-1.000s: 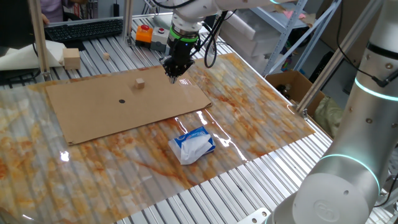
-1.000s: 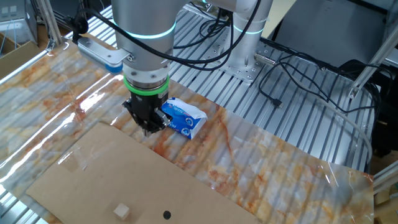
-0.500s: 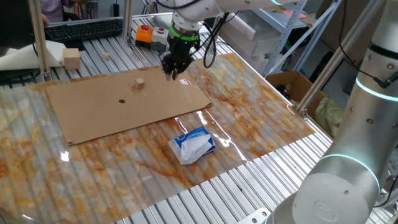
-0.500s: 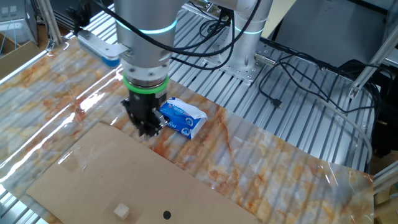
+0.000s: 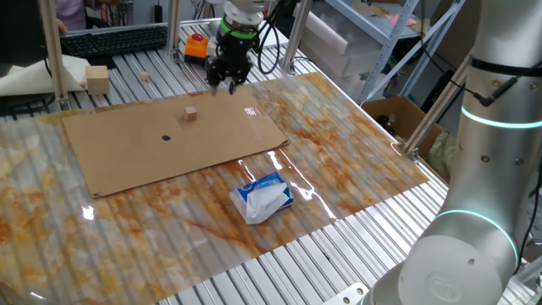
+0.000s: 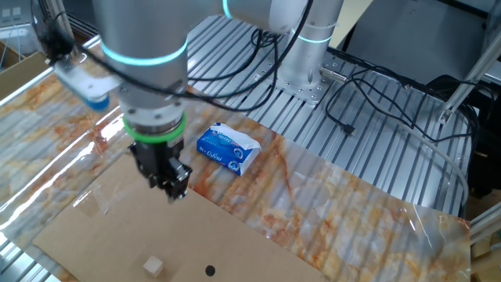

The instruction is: Grab the block and place it at the designated location

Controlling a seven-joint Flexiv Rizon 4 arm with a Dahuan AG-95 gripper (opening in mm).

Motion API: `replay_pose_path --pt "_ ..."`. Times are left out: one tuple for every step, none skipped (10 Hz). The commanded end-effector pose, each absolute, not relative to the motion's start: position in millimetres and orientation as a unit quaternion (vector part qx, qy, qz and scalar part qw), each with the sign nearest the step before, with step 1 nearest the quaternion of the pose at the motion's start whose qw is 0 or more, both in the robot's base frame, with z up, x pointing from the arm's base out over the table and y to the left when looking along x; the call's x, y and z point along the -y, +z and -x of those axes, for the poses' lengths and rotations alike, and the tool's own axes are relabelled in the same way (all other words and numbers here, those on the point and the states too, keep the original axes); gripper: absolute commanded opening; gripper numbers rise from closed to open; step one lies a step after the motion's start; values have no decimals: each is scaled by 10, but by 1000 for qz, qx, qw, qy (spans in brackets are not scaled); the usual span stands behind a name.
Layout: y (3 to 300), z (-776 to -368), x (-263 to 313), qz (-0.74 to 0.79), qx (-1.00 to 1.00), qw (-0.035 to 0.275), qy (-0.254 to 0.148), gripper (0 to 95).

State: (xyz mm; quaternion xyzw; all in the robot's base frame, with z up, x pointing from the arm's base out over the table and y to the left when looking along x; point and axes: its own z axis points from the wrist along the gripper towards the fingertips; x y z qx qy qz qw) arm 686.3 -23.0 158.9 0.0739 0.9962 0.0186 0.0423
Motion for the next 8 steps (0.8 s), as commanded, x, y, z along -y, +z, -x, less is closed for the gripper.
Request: replay_pose_path --pt "1573 -6925 220 -76 -996 43 20 570" --pt "1546 -7027 191 -74 -996 47 19 570" --pt "1520 -7116 156 -77 -996 48 18 380" --pt "1508 -7170 144 -77 -996 49 17 380" --pt "1513 -7276 132 -72 -996 48 11 380" --pt "1513 -7276 132 -71 -996 48 8 380" --pt "1513 -7276 132 -71 -996 48 7 380" --pt "1513 -7276 132 -71 -996 48 7 380"
